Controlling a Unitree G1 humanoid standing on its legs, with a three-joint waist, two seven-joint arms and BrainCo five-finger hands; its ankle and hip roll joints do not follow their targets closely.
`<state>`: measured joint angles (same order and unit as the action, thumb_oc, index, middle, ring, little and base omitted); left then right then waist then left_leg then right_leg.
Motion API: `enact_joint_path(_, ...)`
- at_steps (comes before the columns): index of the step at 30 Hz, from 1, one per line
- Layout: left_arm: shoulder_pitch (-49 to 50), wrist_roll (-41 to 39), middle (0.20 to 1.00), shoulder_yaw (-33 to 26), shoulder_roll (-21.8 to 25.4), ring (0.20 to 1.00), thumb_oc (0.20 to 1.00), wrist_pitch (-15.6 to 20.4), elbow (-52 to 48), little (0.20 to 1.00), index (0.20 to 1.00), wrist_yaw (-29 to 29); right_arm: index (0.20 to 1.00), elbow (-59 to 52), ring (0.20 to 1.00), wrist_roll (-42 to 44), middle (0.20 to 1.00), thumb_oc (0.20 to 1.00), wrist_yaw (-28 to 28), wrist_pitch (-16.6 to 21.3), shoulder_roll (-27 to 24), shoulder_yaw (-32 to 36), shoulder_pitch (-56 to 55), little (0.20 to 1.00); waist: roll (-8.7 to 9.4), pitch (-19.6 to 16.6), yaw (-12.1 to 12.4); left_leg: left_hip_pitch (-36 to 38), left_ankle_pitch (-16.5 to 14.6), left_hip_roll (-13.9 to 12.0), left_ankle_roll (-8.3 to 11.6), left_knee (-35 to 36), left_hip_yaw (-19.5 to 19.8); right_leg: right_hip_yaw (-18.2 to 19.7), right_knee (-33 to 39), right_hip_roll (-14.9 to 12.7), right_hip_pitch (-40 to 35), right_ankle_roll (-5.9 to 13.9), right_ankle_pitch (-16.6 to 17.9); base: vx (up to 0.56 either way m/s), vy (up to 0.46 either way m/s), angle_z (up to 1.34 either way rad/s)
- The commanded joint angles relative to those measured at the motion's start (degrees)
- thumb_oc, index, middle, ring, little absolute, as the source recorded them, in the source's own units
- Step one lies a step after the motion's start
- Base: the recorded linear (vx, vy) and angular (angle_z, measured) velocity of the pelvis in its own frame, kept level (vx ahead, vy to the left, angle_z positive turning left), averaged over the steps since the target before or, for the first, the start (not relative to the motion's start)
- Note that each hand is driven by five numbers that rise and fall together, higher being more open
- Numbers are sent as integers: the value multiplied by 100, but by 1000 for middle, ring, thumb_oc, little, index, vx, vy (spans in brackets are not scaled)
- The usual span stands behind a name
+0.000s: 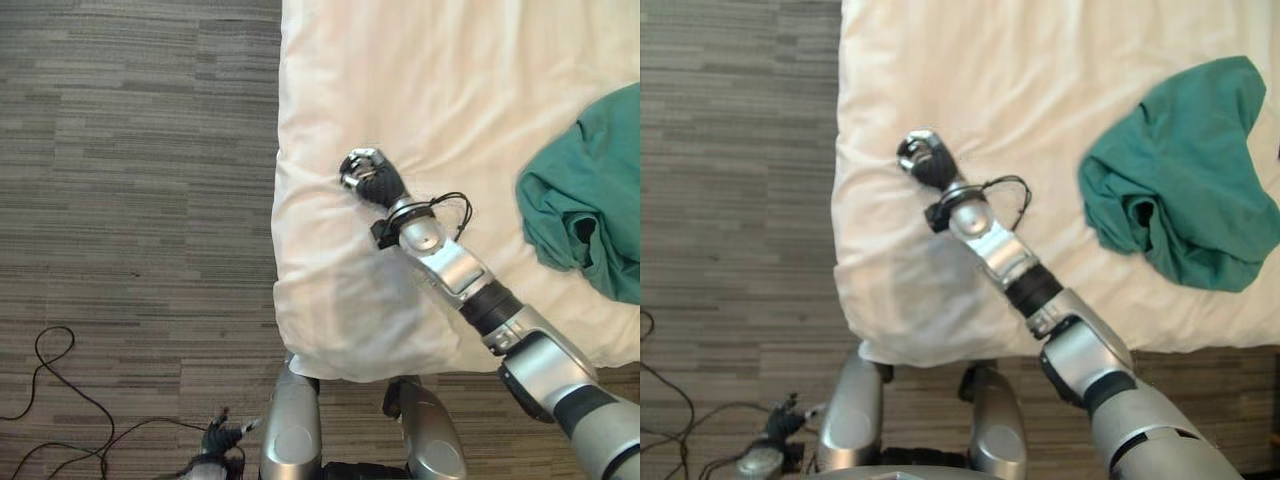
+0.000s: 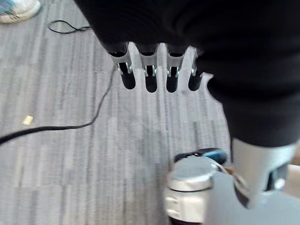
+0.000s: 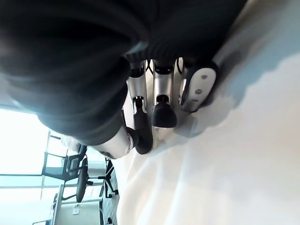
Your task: Tidy up the quilt and then pick up the clothes from the bed and put them into the laundry hamper.
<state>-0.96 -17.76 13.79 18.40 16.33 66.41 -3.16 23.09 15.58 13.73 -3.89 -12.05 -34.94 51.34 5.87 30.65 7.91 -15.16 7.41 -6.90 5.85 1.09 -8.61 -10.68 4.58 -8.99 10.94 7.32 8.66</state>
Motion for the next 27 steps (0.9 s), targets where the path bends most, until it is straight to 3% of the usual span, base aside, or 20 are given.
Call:
enact_joint_path(1,-74,-191,1000,244,-103,1000,1000,138,142,1000,1000,-188,200,12,200,-144,200,200,-508,51,394,-705,-511,200,-9,-86,38,-325,-683,11,-130,-535,80,-106,23,-461,209,429,-160,-85,50,-2)
enact_joint_path(4,-266,-269,1000,315,-126,1000,1000,106,140,1000,1000,-227,200,-63,200,-142,200,200,-850,55,738,-1082,-766,200,15,-86,4,-264,-727,42,-138,-545,48,-97,7,-475,191,439,-141,-65,42,-2)
enact_joint_path(7,-479,-246,1000,330,-100,1000,1000,-18,173,1000,1000,-259,200,-180,200,-449,200,200,-1158,-256,992,-1567,-986,200,63,-86,-2,-124,-788,55,-159,-556,-4,-118,-19,-504,81,466,-132,-48,6,1)
enact_joint_path(9,-544,-153,1000,329,-92,1000,1000,-69,194,1000,1000,-299,200,-190,200,-577,200,200,-1114,-327,1068,-1777,-1069,200,84,-86,14,-47,-813,59,-172,-559,-21,-128,-28,-513,7,476,-128,-6,-43,3)
enact_joint_path(11,-630,54,1000,328,-94,1000,1000,-195,249,1000,1000,-396,200,-5,200,-609,200,200,-800,-126,1152,-2057,-1222,200,115,-95,79,172,-878,60,-208,-557,-48,-156,-36,-520,-224,502,-137,20,-69,3)
enact_joint_path(12,-618,131,1000,314,-72,1000,1000,-221,320,1000,1000,-421,200,101,200,-670,200,200,-640,150,1167,-2046,-1295,200,155,-187,93,276,-887,58,-233,-516,-68,-172,-31,-521,-314,519,-125,26,-53,-3)
enact_joint_path(13,-615,133,1000,310,-66,1000,1000,-229,336,1000,1000,-426,200,115,200,-664,200,200,-619,170,1168,-2033,-1307,200,164,-207,93,296,-887,57,-238,-507,-73,-174,-31,-521,-330,522,-122,56,-90,-3)
enact_joint_path(14,-599,268,1000,262,-20,1000,1000,-273,466,1000,1000,-424,200,161,200,-893,200,200,-350,544,1143,-1871,-1339,200,221,-348,71,429,-884,48,-258,-440,-108,-168,-24,-520,-435,534,-104,53,-66,-3)
enact_joint_path(18,-529,683,1000,74,78,1000,1000,-445,864,1000,1000,-391,200,-86,200,-1223,200,200,-21,972,824,-1351,-1181,200,372,-738,-36,766,-891,-33,-269,-336,-169,-123,-30,-483,-663,550,-83,151,-90,-8)
enact_joint_path(23,-407,983,1000,30,159,1000,1000,-593,1011,1000,1000,-386,200,-499,200,-1129,200,200,226,938,472,-882,-981,200,455,-986,-132,1018,-904,-120,-277,-265,-205,-37,-61,-414,-807,557,-112,189,-105,-12)
enact_joint_path(27,-286,1110,1000,95,251,1000,1000,-738,986,1000,1000,-311,200,-911,200,-535,200,200,153,475,93,-470,-953,200,430,-1099,-242,1128,-909,-185,-275,-261,-238,81,-125,-365,-849,557,-163,163,-112,-9)
